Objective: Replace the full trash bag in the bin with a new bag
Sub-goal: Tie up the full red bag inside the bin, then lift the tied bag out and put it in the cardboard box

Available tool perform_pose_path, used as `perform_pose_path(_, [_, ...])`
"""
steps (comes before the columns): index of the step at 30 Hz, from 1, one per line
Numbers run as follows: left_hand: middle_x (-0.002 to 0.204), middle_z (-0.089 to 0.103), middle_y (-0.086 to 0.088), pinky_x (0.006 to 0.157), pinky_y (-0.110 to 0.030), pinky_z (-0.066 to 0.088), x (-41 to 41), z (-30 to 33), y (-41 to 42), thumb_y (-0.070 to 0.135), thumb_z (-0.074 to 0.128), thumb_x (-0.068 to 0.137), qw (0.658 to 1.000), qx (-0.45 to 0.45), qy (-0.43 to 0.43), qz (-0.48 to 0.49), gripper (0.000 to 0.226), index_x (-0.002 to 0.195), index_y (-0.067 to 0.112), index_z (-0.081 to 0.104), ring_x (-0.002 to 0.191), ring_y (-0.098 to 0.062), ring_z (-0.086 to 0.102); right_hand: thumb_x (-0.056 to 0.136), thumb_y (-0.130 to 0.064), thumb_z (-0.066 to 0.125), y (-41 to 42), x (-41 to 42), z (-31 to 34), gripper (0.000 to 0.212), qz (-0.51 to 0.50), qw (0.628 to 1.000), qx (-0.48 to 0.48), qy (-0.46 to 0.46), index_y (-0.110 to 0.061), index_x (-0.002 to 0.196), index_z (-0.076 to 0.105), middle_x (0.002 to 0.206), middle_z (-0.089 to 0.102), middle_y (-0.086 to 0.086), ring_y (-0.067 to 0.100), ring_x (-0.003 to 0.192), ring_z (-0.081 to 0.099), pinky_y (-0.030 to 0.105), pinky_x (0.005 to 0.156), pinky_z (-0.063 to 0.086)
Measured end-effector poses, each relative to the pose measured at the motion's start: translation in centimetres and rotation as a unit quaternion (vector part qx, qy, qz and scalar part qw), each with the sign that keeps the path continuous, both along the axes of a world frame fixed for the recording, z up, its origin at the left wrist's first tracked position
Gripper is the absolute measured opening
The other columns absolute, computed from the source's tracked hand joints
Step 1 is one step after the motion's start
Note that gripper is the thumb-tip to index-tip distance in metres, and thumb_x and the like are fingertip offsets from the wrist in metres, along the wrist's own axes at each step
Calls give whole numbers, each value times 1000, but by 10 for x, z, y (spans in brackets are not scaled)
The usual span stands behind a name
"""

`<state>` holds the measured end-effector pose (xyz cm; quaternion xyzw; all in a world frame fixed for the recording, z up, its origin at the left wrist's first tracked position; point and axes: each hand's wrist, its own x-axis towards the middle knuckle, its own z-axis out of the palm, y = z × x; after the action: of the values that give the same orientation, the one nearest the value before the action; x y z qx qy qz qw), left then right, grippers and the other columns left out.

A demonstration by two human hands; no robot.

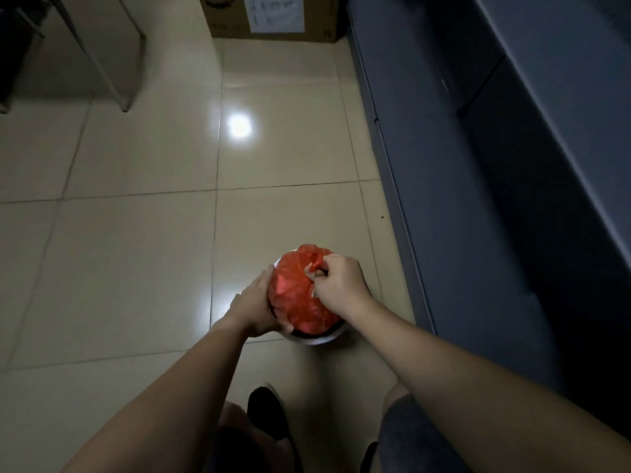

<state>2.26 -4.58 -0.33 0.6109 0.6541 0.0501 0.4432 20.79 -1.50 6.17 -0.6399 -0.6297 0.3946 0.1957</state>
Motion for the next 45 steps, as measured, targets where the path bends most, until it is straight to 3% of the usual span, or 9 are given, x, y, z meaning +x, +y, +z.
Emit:
perform_pose_path(7, [166,2,-4,120,-34,15,20,207,-33,52,91,41,995,14,-66,79,153,157,20,-3,151,-22,7,87,-16,68,-3,4,209,21,-4,999,19,36,-6,69,72,74,72,5,12,71,62,18,63,35])
perform_pose_path(13, [161,18,6,114,-33,27,18,368,-60,59,89,50,983,70,-114,124,141,156,35,-2,145,-11,20,90,-31,64,4,-6,395,27,19,998,17,51,-9,79,74,74,73,2,12,71,64,24,66,47])
perform_pose_path(18, [128,24,63,89,7,28,2,445,-66,51,93,52,966,121,-173,151,121,132,76,5,119,35,26,89,-31,65,10,-22,489,26,25,996,3,80,-12,73,72,76,74,14,32,77,71,42,78,57])
perform_pose_path(23, [156,28,16,110,-23,36,-24,473,-63,47,93,56,953,148,-200,171,132,155,42,5,139,4,32,87,-37,66,19,-40,526,36,45,996,53,53,-24,53,63,65,71,-1,17,69,68,27,64,45])
perform_pose_path(26, [155,26,10,98,-3,36,-48,480,-47,40,93,59,948,162,-214,169,132,157,29,6,132,14,34,86,-37,68,34,-61,536,35,42,996,65,52,-19,56,68,58,70,-2,9,58,67,24,59,46])
perform_pose_path(28, [155,25,9,101,-9,36,-68,484,-26,36,93,61,948,155,-220,168,127,156,33,10,135,5,34,86,-35,69,51,-77,540,34,36,995,77,57,-17,58,70,56,71,-4,4,53,65,24,58,47])
perform_pose_path(32, [140,30,31,89,1,36,-116,498,22,44,92,60,950,168,-220,146,107,131,71,16,123,25,34,87,-34,69,88,-109,547,29,22,994,77,77,-19,63,73,59,72,-5,8,58,69,34,70,58])
perform_pose_path(39, [149,37,0,106,-45,46,-176,523,126,33,94,60,956,150,-227,105,122,154,34,16,135,-16,44,88,-34,68,161,-167,559,25,-16,993,80,82,-21,69,75,60,72,-7,0,57,67,19,58,46])
perform_pose_path(45, [141,25,11,95,-8,37,-211,513,229,40,90,62,963,154,-203,86,118,146,45,7,130,-10,34,88,-34,69,256,-208,551,21,-33,990,51,126,-21,73,76,64,74,-7,2,61,70,27,65,57])
